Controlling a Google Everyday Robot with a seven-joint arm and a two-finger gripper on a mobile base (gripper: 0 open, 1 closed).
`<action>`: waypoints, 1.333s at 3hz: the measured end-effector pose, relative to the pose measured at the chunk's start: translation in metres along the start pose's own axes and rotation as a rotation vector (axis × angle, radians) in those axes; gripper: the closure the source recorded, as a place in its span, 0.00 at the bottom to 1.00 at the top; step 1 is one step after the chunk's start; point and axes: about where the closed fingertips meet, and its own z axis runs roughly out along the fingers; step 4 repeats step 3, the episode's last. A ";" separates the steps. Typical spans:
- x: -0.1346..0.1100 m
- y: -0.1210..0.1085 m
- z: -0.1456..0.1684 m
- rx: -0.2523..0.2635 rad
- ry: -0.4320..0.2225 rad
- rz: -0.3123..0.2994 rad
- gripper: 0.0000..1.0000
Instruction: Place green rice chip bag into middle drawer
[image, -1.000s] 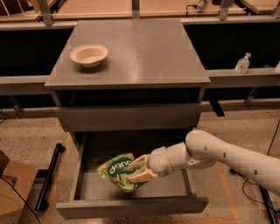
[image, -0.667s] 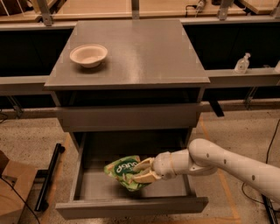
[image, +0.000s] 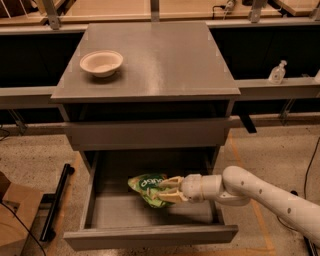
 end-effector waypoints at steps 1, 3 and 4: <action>0.000 0.000 0.002 -0.003 0.000 -0.003 0.15; 0.000 0.001 0.004 -0.007 -0.001 -0.004 0.00; 0.000 0.001 0.004 -0.007 -0.001 -0.004 0.00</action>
Offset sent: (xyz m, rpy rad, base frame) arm 0.0009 0.0014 -0.0008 0.0006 -0.0032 0.0029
